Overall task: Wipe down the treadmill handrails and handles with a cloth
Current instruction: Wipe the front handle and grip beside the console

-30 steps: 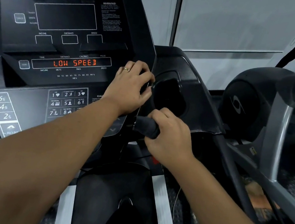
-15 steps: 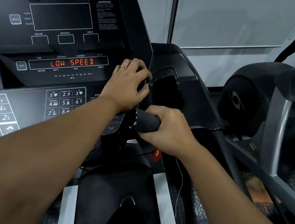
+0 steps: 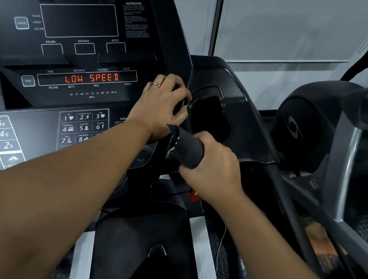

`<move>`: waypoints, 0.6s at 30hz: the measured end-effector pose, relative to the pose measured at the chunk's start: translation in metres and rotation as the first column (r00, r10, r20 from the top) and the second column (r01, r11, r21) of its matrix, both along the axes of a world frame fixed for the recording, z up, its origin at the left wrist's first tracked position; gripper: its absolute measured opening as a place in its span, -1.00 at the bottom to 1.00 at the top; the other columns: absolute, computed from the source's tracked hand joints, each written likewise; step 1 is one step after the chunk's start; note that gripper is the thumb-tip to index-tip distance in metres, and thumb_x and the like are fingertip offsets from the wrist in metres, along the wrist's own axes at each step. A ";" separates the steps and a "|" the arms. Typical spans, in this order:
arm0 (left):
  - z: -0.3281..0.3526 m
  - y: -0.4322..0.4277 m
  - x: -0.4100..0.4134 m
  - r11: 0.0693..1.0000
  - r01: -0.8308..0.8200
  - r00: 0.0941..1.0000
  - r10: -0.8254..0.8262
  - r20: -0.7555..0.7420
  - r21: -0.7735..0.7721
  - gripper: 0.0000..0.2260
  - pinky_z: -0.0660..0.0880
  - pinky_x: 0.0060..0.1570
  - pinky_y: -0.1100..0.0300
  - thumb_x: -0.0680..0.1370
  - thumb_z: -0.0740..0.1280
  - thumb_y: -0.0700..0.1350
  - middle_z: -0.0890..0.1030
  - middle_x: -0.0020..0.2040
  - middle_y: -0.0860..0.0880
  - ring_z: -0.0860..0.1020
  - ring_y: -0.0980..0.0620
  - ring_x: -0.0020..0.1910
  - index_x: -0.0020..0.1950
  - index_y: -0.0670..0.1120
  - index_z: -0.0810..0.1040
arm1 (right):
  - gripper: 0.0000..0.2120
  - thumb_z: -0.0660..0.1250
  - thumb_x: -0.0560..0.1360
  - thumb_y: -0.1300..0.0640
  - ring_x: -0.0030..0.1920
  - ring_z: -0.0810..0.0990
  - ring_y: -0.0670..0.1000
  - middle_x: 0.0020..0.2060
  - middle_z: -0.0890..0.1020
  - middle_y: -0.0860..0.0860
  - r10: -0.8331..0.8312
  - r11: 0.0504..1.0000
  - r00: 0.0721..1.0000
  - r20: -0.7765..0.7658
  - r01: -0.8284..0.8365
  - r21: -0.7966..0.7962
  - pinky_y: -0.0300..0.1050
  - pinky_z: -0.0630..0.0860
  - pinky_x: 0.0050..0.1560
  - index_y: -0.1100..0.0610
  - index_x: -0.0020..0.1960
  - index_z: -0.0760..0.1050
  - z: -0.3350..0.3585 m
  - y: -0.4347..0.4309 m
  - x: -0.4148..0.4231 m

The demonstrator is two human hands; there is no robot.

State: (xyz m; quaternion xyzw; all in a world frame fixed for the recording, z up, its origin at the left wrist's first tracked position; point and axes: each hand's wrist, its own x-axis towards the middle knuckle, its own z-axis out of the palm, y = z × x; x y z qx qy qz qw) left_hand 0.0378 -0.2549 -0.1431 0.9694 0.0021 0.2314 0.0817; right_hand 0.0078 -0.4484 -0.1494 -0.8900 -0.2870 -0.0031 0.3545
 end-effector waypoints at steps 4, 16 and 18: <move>-0.001 0.000 -0.001 1.000 0.009 1.000 -0.009 0.021 -0.002 -0.78 0.32 0.21 0.05 0.54 0.24 0.02 0.41 0.17 0.04 0.34 0.00 0.18 0.14 0.03 0.53 | -0.64 0.49 0.30 0.05 -0.24 0.60 -0.01 -0.21 0.61 -0.08 -0.185 0.983 0.925 0.331 0.178 0.052 -0.20 0.40 -0.30 0.04 0.04 0.48 -0.024 0.010 -0.013; -0.001 0.000 0.000 1.000 0.005 1.000 -0.005 0.024 0.008 -0.79 0.30 0.21 0.07 0.54 0.24 0.02 0.40 0.17 0.05 0.34 0.01 0.18 0.12 0.03 0.53 | -0.73 0.48 0.21 0.36 -0.37 0.61 0.12 -0.37 0.60 0.10 0.306 0.949 0.780 -0.545 -0.203 0.243 0.15 0.59 -0.30 0.09 -0.20 0.53 0.002 -0.016 0.030; -0.001 0.000 0.000 1.000 0.004 1.000 -0.004 0.024 0.009 -0.79 0.31 0.21 0.07 0.54 0.24 0.02 0.40 0.16 0.06 0.34 0.01 0.18 0.13 0.03 0.53 | -0.75 0.52 0.20 0.32 -0.34 0.63 0.23 -0.33 0.63 0.18 0.314 0.945 0.767 -0.560 -0.195 0.263 0.20 0.60 -0.25 0.15 -0.18 0.55 -0.004 -0.018 0.033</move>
